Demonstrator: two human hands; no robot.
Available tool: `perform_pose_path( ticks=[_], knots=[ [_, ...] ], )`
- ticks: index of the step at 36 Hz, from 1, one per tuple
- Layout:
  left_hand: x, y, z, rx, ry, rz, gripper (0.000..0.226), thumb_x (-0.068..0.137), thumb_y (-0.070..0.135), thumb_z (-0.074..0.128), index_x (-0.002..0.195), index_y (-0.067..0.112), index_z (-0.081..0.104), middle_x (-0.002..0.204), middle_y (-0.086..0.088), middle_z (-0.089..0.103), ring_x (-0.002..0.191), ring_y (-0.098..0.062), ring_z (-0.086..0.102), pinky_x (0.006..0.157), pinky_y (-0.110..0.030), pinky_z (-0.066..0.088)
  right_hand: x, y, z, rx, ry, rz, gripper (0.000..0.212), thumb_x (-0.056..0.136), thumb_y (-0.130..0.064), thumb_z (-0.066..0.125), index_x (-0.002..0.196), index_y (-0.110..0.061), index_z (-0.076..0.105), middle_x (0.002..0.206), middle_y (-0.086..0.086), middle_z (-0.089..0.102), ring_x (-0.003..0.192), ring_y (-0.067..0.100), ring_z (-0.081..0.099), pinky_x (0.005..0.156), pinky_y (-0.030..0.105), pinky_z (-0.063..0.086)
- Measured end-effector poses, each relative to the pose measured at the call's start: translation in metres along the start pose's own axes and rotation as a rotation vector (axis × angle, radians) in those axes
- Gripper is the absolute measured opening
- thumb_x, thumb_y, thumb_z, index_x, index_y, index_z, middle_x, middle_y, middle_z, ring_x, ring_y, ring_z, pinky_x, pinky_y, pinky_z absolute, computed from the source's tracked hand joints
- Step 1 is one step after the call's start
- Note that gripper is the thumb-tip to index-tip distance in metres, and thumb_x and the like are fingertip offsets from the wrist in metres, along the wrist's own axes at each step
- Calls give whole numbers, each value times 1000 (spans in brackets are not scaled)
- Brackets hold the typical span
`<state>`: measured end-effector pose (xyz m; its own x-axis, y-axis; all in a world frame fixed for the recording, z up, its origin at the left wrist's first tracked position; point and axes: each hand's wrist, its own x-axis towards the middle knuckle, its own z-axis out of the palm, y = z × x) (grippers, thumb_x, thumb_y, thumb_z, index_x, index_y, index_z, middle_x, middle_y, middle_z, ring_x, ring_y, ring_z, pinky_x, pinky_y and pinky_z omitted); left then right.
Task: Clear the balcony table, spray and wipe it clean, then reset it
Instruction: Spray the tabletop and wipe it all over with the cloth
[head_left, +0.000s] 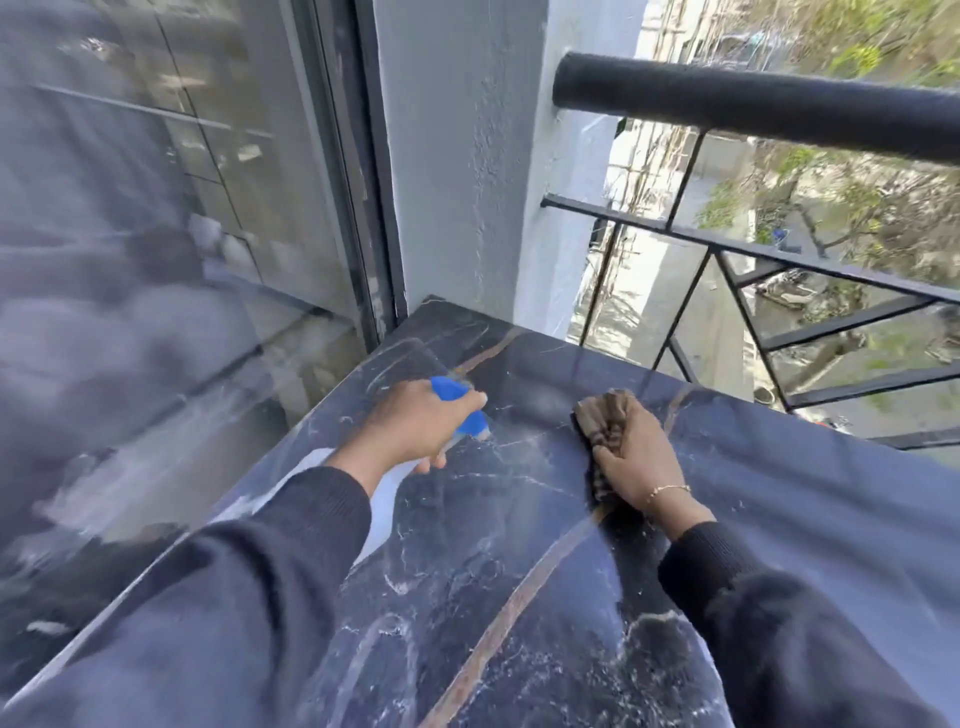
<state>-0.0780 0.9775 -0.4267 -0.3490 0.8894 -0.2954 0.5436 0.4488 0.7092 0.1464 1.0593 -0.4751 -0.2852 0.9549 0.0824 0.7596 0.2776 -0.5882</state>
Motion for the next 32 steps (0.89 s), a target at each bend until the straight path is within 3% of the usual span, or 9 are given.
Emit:
perform_pose_path(
  ticks=[7, 12, 19, 26, 28, 32],
  knots=[
    [-6, -7, -5, 4, 124, -37, 45, 82, 58, 51, 84, 17, 69, 49, -5, 57, 42, -24, 54, 65, -29, 51, 0, -2, 2, -20, 17, 21, 41, 74, -3, 56, 115, -6, 48, 110, 16, 61, 105, 34, 57, 93, 36, 44],
    [1, -4, -11, -17, 255, -79, 44, 80, 55, 52, 94, 17, 66, 52, -4, 62, 35, -22, 54, 63, -27, 51, 1, 1, 5, -43, 19, 40, 53, 74, -6, 57, 126, -7, 44, 116, 17, 59, 111, 34, 54, 98, 37, 42],
    [7, -5, -18, 7, 353, -98, 43, 79, 53, 50, 90, 15, 68, 58, -6, 61, 44, -23, 58, 67, -29, 53, 3, 3, 8, -79, 7, 48, 55, 77, -8, 56, 129, -6, 40, 120, 18, 55, 115, 35, 49, 101, 37, 38],
    [15, -4, -31, -71, 434, -103, 35, 79, 52, 52, 79, 19, 64, 72, -6, 68, 46, -21, 60, 50, -22, 42, 9, 10, 15, -152, 11, 66, 54, 81, -13, 55, 131, -3, 37, 125, 20, 50, 119, 34, 44, 105, 37, 32],
    [15, -3, -35, -80, 454, -106, 30, 80, 49, 51, 68, 24, 60, 68, -4, 66, 46, -21, 60, 48, -22, 38, 15, 10, 20, -171, 38, 84, 53, 80, -14, 55, 129, -3, 38, 123, 20, 52, 117, 34, 45, 104, 38, 33],
    [17, -7, -41, -118, 498, -122, 33, 82, 51, 50, 67, 25, 61, 69, -6, 69, 48, -22, 63, 50, -22, 39, 39, -3, 29, -152, 51, 88, 52, 78, -13, 56, 126, -4, 40, 122, 21, 52, 116, 36, 46, 104, 40, 35]
  ],
)
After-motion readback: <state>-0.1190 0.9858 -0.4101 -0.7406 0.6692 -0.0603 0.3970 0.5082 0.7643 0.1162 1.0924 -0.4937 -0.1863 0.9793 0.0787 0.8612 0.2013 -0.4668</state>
